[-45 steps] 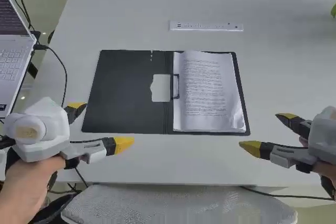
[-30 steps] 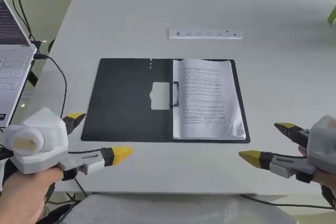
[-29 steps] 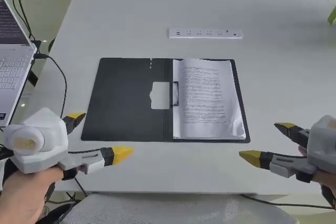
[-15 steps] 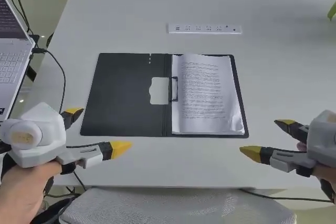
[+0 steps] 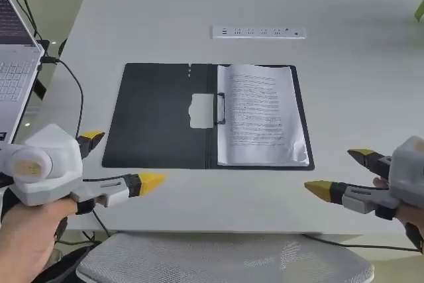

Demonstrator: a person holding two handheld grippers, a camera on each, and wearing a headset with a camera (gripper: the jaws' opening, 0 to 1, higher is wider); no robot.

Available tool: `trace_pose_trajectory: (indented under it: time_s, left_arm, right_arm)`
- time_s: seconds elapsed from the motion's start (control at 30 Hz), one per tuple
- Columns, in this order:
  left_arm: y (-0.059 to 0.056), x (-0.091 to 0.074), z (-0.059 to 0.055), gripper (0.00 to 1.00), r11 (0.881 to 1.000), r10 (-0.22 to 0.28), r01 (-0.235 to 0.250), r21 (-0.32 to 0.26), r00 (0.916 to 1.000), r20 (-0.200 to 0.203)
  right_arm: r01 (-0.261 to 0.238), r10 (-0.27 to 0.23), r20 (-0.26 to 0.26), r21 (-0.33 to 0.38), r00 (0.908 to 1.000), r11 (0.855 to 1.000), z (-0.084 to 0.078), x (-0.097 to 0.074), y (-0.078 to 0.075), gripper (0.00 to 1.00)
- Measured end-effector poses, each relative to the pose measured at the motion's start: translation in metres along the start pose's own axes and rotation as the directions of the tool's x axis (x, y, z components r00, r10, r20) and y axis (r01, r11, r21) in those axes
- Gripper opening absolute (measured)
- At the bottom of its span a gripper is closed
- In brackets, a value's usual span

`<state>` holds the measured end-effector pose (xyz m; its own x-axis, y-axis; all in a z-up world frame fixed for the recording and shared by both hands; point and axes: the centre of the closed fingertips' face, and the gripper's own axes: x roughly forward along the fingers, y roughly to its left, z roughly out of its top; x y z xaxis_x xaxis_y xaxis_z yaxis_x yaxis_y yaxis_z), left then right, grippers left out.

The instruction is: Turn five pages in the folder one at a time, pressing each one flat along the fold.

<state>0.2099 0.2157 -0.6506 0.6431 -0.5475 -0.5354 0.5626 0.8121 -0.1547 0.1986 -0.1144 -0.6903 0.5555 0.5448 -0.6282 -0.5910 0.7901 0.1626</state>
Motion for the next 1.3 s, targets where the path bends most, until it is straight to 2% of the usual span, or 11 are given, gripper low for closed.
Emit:
trace_pose_trajectory:
  time_s: [0.43, 0.8, 0.93, 1.3]
  left_arm:
    - [-0.002, 0.006, 0.004, 0.94, 1.0, -0.014, 0.014, 0.012, 0.9999, -0.005]
    - [-0.011, 0.025, 0.019, 0.94, 0.998, -0.053, 0.054, 0.042, 0.9986, -0.006]
    - [-0.015, 0.033, 0.025, 0.93, 0.996, -0.071, 0.071, 0.057, 0.9975, -0.008]
    - [-0.038, 0.061, 0.041, 0.93, 0.984, -0.14, 0.142, 0.112, 0.9899, -0.02]
  right_arm:
    - [0.005, -0.005, 0.003, 0.01, 1.0, 1.0, -0.001, -0.001, -0.001, 0.76]
    - [0.014, -0.014, -0.001, 0.014, 0.9999, 1.0, -0.003, -0.003, -0.004, 0.76]
    - [0.015, -0.015, -0.001, 0.016, 0.9999, 1.0, -0.004, -0.002, -0.004, 0.76]
    - [0.017, -0.017, 0.002, 0.02, 0.9998, 1.0, -0.003, -0.001, -0.006, 0.75]
